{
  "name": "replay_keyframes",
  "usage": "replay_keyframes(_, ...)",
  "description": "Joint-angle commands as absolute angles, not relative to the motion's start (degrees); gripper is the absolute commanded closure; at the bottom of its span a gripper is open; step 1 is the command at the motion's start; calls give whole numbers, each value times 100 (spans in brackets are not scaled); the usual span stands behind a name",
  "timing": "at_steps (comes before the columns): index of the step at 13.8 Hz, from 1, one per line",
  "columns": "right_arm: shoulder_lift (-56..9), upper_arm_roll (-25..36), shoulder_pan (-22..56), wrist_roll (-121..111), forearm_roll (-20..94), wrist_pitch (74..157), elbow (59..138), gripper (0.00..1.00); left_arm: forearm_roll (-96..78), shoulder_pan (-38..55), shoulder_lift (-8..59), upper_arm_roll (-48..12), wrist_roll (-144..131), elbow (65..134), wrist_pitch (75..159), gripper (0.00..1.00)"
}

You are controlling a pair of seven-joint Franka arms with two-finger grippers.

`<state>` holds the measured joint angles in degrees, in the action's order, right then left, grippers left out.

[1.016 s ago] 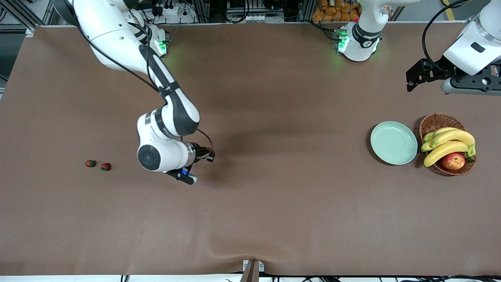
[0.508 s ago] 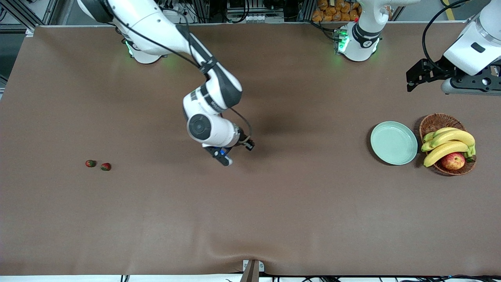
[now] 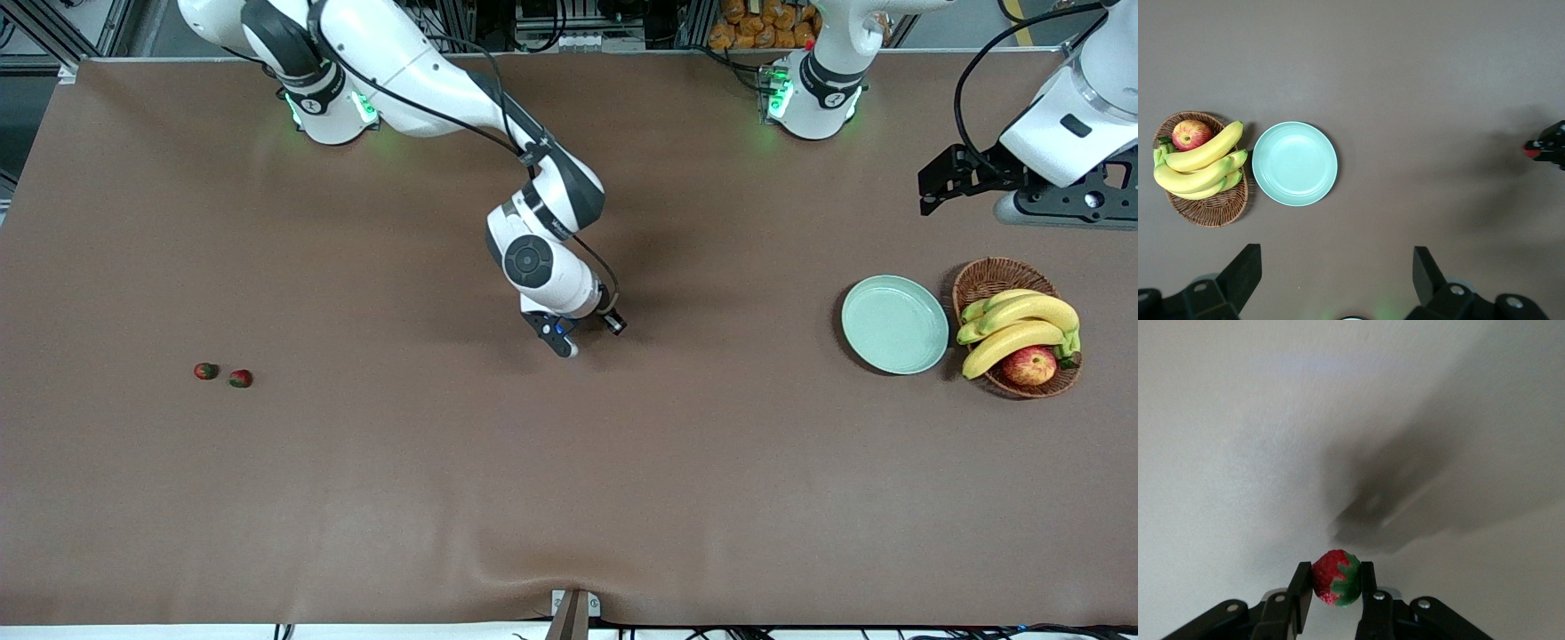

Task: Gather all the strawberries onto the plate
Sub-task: 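Carry the strawberry to the table middle and open the right gripper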

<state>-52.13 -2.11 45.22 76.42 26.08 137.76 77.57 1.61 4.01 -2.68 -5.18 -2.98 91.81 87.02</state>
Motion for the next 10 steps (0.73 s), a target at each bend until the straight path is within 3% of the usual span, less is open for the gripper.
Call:
replay_keyframes(1, -5546, -149, 4623, 7839, 2716, 13755, 7269, 22, 105, 360, -150, -510, -184, 9114, 8710, 0)
replay_keyframes(2, -5546, -141, 4632, 7909, 2672, 13729, 7269, 0, 88, 352, -115, -510, -193, 9114, 8710, 0)
replay_keyframes(4, -5476, -132, 4571, 7893, 2646, 13624, 7269, 0, 53, 352, -88, -510, -211, 9097, 8710, 0)
replay_keyframes(8, -5063, 0, 4246, 7849, 2427, 12623, 7163, 0, 35, 430, -79, -518, -299, 8974, 8710, 0)
replay_keyframes(10, -4879, 0, 4070, 7805, 2085, 12595, 7119, 0, 26, 535, -18, -580, -360, 8912, 8710, 0)
